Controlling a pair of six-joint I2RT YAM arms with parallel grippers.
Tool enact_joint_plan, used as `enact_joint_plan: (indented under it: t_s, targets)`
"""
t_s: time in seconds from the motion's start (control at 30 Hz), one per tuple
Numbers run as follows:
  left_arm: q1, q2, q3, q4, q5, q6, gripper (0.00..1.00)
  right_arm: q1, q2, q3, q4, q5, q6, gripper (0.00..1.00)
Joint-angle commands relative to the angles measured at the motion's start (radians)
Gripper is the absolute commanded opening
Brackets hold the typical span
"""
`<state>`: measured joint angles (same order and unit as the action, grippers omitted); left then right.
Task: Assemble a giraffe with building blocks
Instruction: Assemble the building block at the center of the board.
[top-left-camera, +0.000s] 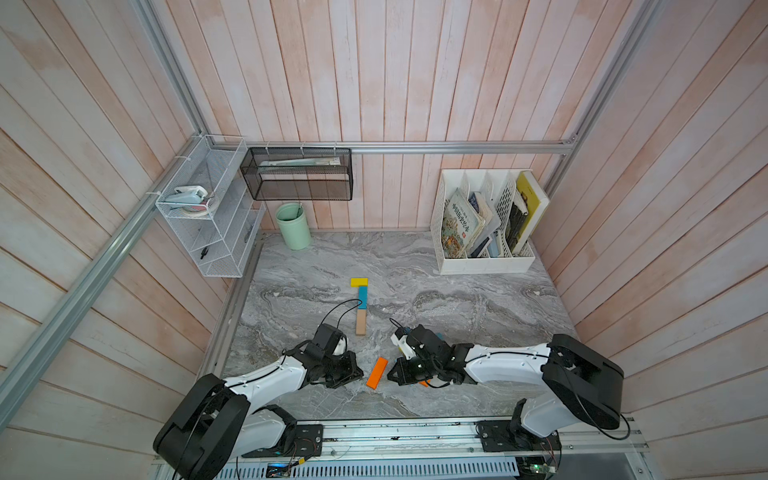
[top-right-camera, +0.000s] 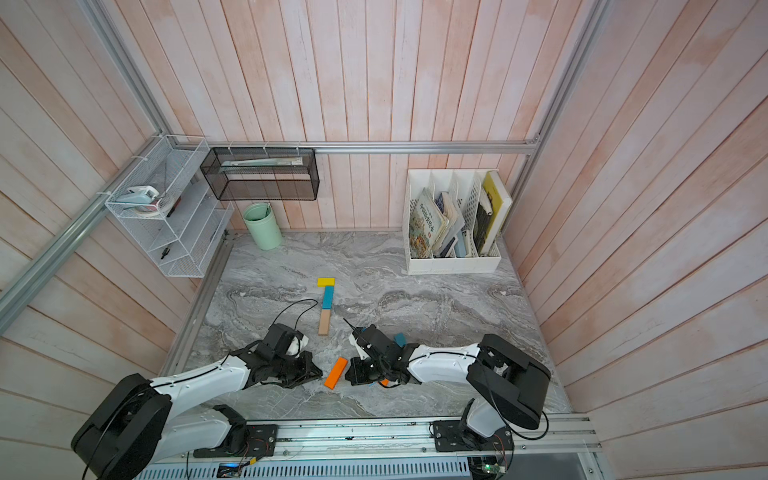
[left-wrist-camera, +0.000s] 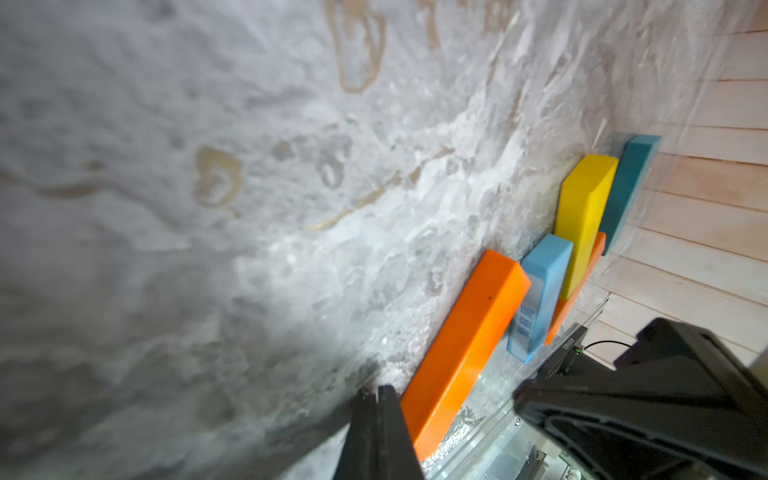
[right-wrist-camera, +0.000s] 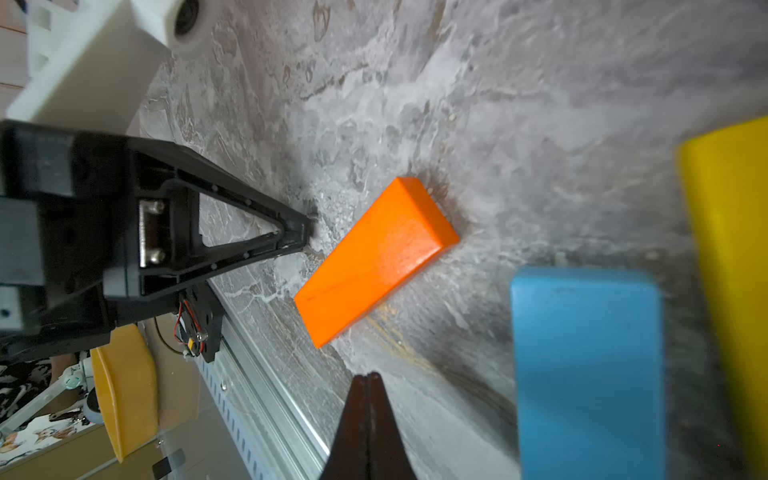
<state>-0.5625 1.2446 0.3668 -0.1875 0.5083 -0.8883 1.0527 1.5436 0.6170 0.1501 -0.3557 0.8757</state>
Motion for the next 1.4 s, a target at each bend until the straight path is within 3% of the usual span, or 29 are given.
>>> enact_joint_plan:
  t_s: [0.0,0.67,1.1,1.37]
  targets:
    - [-0.026,0.037,0.001,0.037,-0.045,-0.039,0.00,0.014,0.036,-0.029,0.092,0.031,0.062,0.00]
    - [-0.029,0.111,0.034,0.058,-0.047,-0.027,0.00,0.007,0.198,0.031,0.183,0.002,0.062,0.00]
    - [-0.029,0.084,0.035,0.012,-0.065,-0.021,0.00,-0.001,0.210,0.105,0.086,0.026,0.018,0.00]
    - [-0.029,0.080,0.044,-0.001,-0.069,-0.014,0.00,-0.003,0.150,0.047,0.058,0.075,0.034,0.00]
